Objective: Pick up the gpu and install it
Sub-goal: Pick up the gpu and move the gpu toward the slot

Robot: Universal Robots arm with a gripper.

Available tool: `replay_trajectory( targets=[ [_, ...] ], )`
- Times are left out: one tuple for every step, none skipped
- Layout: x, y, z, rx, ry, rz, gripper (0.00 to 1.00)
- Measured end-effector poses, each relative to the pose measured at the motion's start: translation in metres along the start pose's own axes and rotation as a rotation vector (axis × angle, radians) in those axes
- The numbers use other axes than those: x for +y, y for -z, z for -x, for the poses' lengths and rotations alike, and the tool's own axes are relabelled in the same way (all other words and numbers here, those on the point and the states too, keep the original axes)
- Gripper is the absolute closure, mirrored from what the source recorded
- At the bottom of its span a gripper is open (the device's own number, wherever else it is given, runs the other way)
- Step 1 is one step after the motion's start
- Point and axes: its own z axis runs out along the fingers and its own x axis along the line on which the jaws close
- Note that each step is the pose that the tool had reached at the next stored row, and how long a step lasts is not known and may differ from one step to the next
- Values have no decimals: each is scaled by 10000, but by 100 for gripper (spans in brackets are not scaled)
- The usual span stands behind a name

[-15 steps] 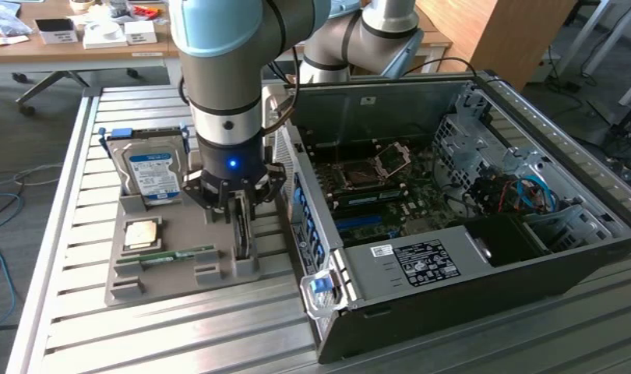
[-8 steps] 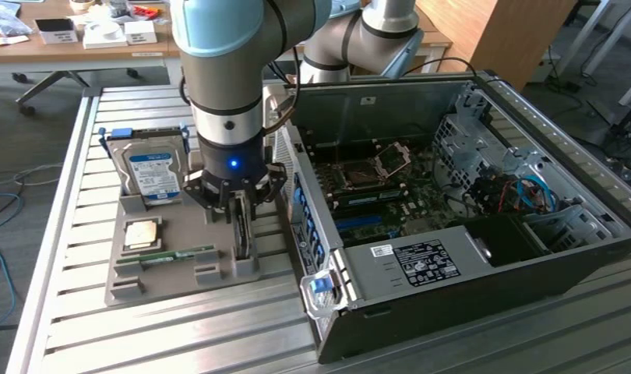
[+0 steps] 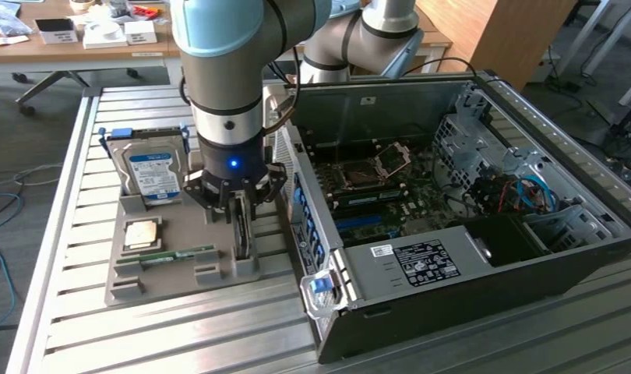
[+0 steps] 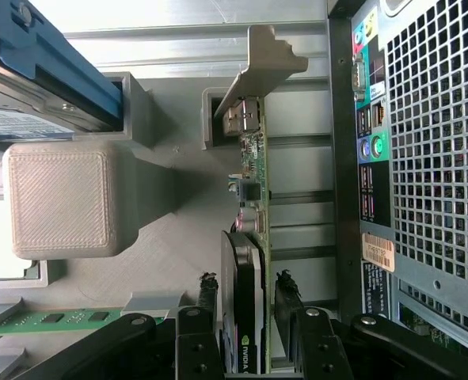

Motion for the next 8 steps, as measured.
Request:
replay_trajectory(
  targets=[
    [0,0,0,0,0,0,57],
    [0,0,0,0,0,0,57],
    [0,0,0,0,0,0,58],
    [0,0,0,0,0,0,58],
    [0,0,0,-1,0,0,65],
    [0,0,0,0,0,0,65],
    [0,0,0,0,-1,0,65],
    [0,0,0,0,0,1,65]
  ],
)
